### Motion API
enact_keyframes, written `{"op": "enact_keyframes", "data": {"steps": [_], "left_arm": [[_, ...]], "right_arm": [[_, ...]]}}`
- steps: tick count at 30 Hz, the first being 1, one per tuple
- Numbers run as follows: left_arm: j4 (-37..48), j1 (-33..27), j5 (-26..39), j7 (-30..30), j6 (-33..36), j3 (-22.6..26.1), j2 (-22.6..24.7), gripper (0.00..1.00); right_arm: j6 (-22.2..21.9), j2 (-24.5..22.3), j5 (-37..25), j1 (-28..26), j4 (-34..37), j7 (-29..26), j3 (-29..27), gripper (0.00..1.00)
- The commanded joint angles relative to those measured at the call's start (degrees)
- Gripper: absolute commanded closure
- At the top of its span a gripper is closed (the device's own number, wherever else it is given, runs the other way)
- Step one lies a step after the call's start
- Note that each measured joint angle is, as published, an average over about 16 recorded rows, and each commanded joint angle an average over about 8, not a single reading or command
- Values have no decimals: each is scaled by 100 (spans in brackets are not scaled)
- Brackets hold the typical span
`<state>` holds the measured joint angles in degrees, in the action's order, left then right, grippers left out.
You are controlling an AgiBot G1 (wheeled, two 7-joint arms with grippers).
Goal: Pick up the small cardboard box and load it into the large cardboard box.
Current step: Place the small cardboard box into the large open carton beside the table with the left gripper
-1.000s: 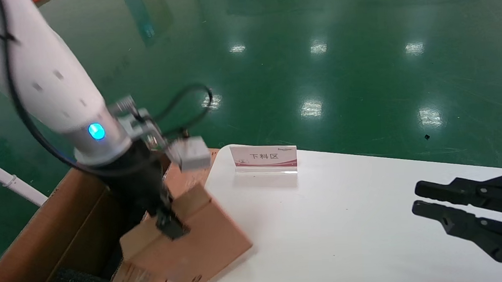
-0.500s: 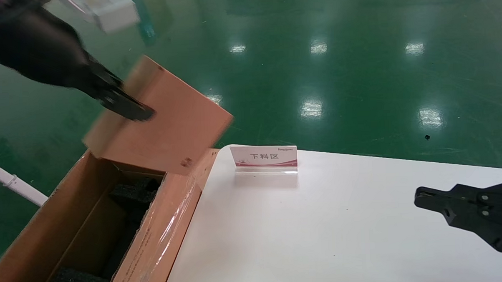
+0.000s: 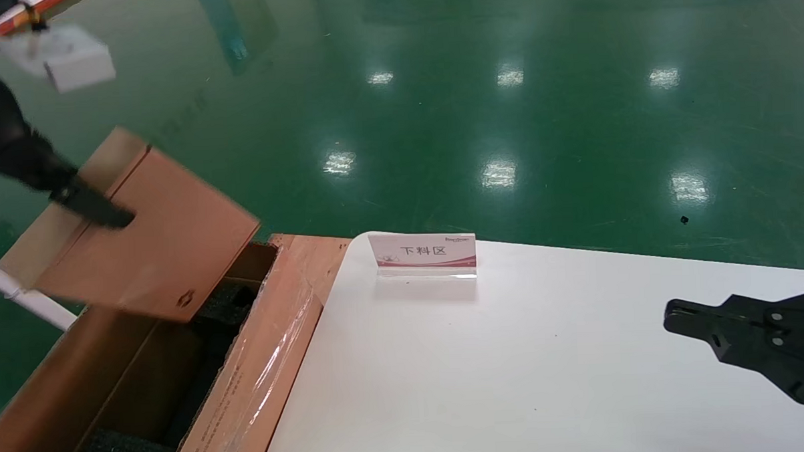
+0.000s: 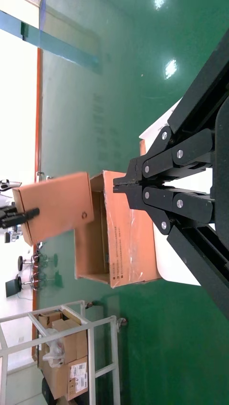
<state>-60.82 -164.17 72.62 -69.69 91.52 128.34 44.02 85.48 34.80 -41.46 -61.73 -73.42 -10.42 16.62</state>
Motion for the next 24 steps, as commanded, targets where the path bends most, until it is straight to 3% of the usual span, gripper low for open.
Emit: {"op": "enact_keyframes", "data": {"steps": [1, 2, 11, 24], "left_arm": [[52, -54, -90, 21, -1, 371, 76, 100], [88, -51, -144, 39, -8, 527, 111, 100], [488, 230, -589, 222, -102, 1556, 169, 100], [1102, 1043, -839, 240, -432, 1970, -27, 100]], "right_arm": [[0, 0, 1, 0, 0, 0, 1, 5], [0, 0, 1, 0, 0, 1, 1, 0], [-2, -2, 3, -1, 0, 2, 4, 0], [-4, -4, 6, -2, 0, 4, 9, 0]]}}
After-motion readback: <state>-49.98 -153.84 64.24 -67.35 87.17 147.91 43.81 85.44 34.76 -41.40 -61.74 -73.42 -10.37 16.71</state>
